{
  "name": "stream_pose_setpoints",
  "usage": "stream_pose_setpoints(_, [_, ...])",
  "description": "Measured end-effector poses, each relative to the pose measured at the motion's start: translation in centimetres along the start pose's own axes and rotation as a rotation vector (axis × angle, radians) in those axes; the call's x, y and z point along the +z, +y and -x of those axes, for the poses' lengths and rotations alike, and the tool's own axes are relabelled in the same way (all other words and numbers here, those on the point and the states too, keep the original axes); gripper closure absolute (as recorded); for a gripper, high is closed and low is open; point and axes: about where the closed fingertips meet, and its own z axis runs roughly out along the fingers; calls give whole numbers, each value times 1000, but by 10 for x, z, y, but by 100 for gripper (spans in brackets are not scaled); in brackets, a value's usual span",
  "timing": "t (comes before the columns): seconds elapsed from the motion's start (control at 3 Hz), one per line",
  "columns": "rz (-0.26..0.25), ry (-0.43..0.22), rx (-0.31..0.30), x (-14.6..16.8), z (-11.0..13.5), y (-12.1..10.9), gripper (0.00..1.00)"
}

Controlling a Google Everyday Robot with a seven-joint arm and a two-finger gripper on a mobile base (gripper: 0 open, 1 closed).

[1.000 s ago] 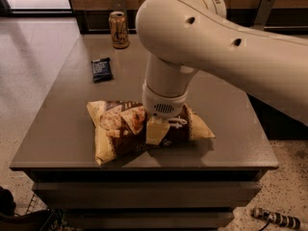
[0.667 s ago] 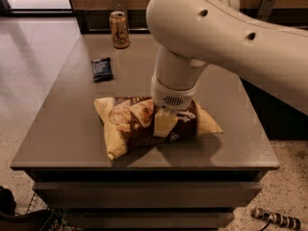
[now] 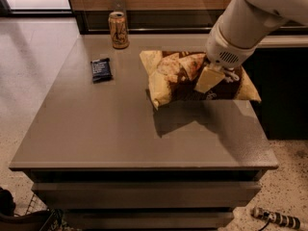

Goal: Move brown chip bag near orange can

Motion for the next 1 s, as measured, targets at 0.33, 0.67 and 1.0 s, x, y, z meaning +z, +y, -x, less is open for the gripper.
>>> stream_pose_setpoints(0.33, [-70,-39,38,-12,-16,-39,100])
stream_pose_setpoints(0.67, [-139,-78,59,-20,-32,-91,100])
stream_pose_setpoints(1.0, [-184,-109,46,-24,-33,-134,100])
